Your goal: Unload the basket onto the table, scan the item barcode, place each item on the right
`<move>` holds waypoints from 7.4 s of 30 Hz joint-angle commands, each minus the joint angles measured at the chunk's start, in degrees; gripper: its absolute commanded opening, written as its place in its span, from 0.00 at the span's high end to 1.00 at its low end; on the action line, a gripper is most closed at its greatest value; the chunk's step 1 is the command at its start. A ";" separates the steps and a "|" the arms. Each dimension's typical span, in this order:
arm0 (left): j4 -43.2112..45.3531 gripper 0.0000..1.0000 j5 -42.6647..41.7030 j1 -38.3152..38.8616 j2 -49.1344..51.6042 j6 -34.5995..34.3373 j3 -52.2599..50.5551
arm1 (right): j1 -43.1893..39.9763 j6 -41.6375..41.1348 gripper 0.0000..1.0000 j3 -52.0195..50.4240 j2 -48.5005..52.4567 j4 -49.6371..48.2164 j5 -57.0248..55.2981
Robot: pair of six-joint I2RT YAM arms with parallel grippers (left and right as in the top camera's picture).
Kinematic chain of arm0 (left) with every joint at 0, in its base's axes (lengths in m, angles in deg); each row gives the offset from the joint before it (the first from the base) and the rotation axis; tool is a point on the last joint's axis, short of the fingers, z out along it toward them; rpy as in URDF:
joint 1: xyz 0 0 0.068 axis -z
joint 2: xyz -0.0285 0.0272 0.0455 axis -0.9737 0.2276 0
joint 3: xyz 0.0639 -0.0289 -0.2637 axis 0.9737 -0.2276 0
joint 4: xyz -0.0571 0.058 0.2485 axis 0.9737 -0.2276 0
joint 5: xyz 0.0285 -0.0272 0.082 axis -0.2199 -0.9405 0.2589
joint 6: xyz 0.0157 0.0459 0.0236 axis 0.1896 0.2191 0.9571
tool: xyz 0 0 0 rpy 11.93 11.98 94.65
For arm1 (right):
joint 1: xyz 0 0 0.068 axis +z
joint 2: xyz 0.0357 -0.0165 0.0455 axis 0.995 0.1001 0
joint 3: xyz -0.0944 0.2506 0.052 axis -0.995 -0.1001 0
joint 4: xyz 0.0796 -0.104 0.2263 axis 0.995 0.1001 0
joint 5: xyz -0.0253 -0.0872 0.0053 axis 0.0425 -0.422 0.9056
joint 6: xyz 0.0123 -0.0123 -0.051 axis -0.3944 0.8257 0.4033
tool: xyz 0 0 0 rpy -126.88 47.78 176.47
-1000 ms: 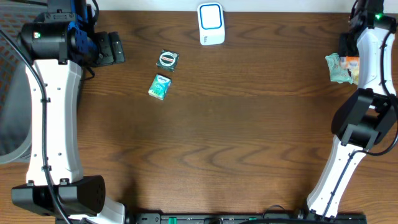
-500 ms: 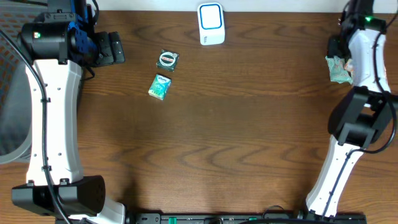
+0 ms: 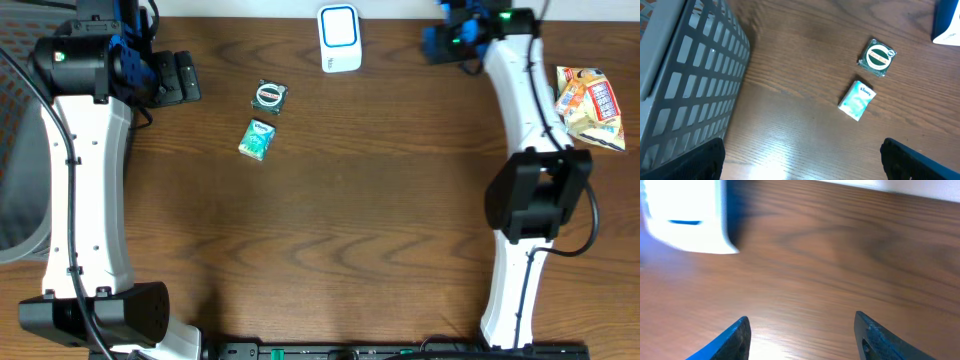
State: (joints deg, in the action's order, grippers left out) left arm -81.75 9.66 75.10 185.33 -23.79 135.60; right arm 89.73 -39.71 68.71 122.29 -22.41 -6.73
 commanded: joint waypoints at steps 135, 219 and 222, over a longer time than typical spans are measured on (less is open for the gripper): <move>0.00 0.02 0.92 -0.24 0.22 -0.52 -0.28 | 35.08 -11.69 0.27 -14.67 2.43 -5.84 -26.16; 0.00 0.02 0.92 -0.24 0.22 -0.50 -0.28 | 6.36 -24.02 0.99 -32.20 -2.23 -8.35 34.32; 0.00 0.02 0.92 -0.24 0.22 -0.50 -0.28 | 4.92 -24.46 0.99 -33.51 -2.23 -7.80 30.40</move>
State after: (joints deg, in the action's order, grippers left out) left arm -81.75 9.66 75.10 185.33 -23.79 135.60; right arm 96.42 -61.74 36.55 119.54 -30.54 27.10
